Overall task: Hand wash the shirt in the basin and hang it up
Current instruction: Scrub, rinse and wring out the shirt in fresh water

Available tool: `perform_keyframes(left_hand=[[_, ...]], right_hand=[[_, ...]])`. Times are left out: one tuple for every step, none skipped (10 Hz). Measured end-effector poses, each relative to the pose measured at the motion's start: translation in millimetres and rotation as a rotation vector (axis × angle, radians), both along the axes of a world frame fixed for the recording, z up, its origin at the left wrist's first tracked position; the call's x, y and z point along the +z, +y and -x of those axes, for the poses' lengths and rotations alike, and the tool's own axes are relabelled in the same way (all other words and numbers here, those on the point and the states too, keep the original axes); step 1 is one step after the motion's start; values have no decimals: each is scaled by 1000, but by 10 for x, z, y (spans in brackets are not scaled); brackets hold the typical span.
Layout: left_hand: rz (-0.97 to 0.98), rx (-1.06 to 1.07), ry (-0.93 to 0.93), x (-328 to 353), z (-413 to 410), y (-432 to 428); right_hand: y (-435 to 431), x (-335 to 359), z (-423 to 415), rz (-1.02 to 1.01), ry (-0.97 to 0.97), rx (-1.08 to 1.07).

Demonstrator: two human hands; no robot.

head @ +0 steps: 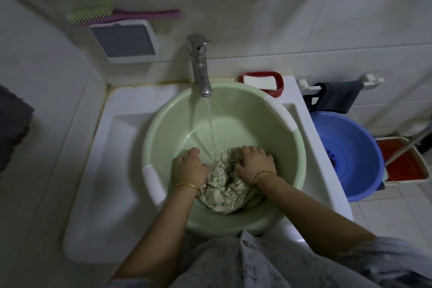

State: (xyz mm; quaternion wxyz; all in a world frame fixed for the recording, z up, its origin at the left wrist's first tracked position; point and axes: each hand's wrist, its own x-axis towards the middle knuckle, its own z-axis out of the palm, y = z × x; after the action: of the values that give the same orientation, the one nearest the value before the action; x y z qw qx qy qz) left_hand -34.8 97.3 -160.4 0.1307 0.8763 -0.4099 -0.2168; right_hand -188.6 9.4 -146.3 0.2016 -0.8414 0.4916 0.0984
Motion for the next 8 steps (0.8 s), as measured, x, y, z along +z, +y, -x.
perform_keyframes(left_hand=[[-5,-7,0,-1,-4,3],[-8,-5,6,0,-6,2],[-8,-3,6,-4,-10,-2],[-12,0,10,-3,-7,-4],[-12,-2,8,-5,-6,-2],[-10,3,13,-3,-8,-4],[-12,-2,9,-4,-8,-3],[-8,1,10,0,-6,-2]], right_hand=[[0,-3,2,2,1,1],[0,-5,2,5,-3,1],[-1,-6,2,1,-3,0],[-1,-9,6,1,1,2],[1,-13,9,3,3,2],[-2,-14,3,1,1,2],[-6,-15,4,0,2,5],[-4,-13,4,0,4,5]])
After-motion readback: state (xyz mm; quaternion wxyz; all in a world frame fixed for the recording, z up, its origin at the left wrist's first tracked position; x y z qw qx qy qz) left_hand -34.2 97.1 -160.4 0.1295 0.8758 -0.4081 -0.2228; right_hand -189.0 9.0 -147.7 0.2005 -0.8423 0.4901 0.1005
